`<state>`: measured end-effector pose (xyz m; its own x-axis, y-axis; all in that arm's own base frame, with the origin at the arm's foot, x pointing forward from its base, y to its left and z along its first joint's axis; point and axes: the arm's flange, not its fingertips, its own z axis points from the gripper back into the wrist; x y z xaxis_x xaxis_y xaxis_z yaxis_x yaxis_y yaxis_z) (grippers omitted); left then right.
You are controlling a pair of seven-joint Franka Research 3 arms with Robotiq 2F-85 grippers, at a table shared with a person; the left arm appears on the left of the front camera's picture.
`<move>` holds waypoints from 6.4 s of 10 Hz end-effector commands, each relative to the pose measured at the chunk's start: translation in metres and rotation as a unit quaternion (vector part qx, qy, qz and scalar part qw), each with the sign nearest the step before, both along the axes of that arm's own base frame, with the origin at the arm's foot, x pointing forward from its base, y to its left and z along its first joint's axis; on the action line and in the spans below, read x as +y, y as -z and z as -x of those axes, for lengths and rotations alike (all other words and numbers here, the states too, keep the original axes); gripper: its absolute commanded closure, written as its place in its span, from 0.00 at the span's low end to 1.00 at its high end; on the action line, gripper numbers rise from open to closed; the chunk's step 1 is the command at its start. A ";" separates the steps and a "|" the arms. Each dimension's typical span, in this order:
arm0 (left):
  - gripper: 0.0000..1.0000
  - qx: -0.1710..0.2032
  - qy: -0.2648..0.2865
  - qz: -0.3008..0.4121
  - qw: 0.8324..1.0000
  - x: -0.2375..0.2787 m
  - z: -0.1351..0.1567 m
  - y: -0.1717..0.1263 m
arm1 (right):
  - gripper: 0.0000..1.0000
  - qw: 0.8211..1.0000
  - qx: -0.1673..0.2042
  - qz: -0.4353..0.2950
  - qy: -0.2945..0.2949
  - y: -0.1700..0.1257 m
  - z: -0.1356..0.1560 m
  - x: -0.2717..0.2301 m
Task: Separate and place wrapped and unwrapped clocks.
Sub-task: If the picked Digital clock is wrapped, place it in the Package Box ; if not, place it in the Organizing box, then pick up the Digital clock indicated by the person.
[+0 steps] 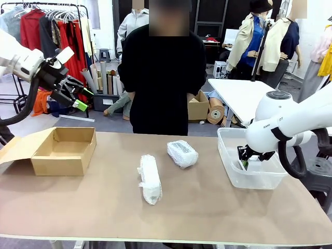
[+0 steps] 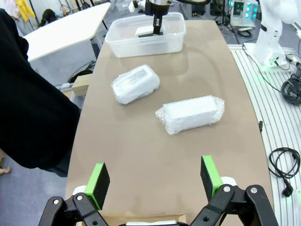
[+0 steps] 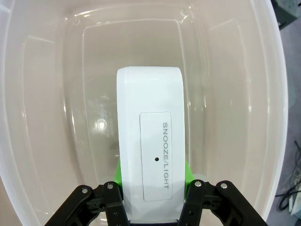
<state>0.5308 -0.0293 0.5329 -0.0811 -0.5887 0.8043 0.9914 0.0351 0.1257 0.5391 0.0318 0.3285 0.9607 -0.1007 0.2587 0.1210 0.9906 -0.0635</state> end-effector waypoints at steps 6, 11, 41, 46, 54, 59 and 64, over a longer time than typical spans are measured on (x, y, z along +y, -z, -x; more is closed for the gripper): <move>0.00 -0.001 -0.001 0.000 1.000 -0.001 0.002 -0.001 | 0.00 1.000 0.004 -0.017 0.011 -0.004 -0.003 0.003; 0.00 -0.001 -0.001 0.000 1.000 -0.001 0.002 -0.001 | 0.00 1.000 0.003 -0.027 0.016 -0.029 -0.009 0.000; 0.00 -0.001 -0.001 0.000 1.000 -0.001 0.002 -0.001 | 0.00 0.692 -0.064 -0.285 -0.660 -0.237 0.067 0.009; 0.00 -0.001 -0.001 0.000 1.000 -0.001 0.002 -0.001 | 0.00 0.651 -0.141 -0.272 -0.695 -0.196 0.031 0.020; 0.00 -0.001 -0.001 0.000 1.000 -0.001 0.002 -0.001 | 0.00 0.629 -0.273 -0.273 -0.675 -0.189 -0.032 0.018; 0.00 -0.001 -0.001 0.000 1.000 -0.001 0.002 -0.001 | 0.00 0.621 -0.293 -0.260 -0.679 -0.227 -0.034 -0.016; 0.00 -0.001 -0.001 0.000 1.000 -0.001 0.002 -0.001 | 0.00 0.611 -0.258 -0.285 -0.692 -0.220 -0.026 -0.023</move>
<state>0.5308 -0.0293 0.5331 -0.0813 -0.5887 0.8043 0.9914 0.0351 0.1259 0.5646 0.0131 0.5444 0.0571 0.4857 0.8722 -0.9984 0.0292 0.0491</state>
